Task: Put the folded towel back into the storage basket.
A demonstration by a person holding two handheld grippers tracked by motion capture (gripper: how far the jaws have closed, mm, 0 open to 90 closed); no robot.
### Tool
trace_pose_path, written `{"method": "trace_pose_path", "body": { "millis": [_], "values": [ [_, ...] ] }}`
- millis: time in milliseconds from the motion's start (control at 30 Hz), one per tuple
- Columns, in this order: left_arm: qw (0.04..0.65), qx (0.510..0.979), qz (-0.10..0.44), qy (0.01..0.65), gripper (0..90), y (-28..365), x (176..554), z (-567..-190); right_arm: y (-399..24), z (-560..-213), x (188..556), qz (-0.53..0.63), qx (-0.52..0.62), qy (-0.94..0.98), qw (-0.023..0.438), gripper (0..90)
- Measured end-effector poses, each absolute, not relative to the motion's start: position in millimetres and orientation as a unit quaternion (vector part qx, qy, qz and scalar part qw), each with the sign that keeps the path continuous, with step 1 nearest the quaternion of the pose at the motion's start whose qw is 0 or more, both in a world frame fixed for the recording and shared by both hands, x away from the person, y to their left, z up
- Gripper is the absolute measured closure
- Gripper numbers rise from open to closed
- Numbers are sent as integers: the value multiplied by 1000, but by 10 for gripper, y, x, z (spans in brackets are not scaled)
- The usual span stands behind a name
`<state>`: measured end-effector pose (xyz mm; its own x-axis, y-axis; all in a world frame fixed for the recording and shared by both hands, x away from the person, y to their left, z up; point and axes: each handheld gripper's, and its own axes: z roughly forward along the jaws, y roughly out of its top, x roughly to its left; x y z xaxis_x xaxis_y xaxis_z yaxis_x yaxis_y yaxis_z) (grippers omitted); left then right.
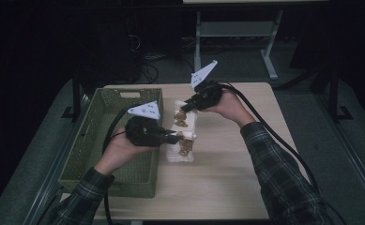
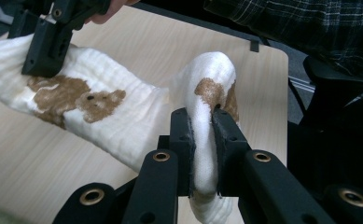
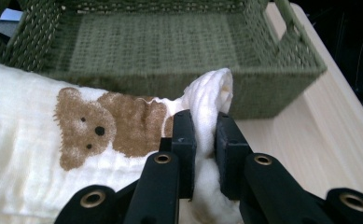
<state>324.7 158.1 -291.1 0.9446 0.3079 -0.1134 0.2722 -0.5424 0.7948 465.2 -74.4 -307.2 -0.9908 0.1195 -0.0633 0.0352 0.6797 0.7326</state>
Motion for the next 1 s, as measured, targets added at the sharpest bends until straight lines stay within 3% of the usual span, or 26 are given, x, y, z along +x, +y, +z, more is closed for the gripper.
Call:
{"method": "trace_pose_path", "body": {
  "millis": [533,1000],
  "values": [
    [452,868,43,200,797,2454,3178,-2895,208,-2994,4748,396,5,917,46,804],
    [440,871,45,215,796,2725,3074,-3023,627,-3150,4726,401,-11,915,32,804]
  ]
}}
